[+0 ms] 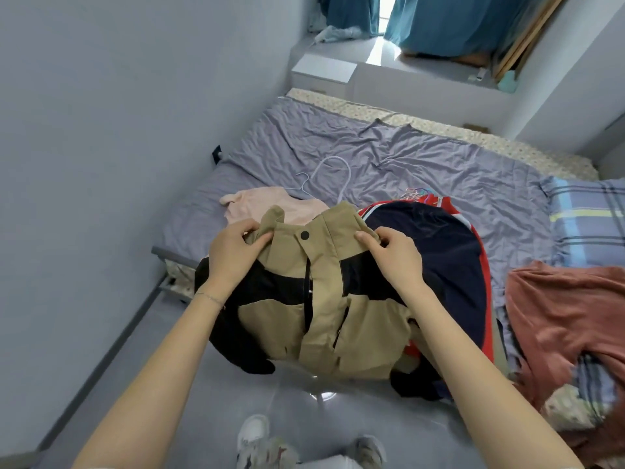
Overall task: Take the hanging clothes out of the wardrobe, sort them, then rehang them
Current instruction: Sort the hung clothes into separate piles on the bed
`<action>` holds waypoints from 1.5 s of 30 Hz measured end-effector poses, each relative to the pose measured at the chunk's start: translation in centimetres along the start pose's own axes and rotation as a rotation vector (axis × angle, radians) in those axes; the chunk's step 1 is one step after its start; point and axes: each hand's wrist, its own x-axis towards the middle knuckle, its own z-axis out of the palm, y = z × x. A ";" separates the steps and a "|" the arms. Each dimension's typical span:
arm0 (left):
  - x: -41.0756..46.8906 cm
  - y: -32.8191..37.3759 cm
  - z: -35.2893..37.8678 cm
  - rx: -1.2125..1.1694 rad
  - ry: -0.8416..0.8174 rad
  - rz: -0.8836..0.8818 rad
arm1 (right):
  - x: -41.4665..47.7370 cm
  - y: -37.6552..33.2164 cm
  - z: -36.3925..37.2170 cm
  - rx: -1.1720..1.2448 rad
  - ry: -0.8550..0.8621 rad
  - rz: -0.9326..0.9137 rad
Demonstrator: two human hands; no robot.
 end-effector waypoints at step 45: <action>46.3 -18.7 7.1 0.035 -0.294 -0.140 | 40.7 -5.7 24.0 0.071 -0.129 0.191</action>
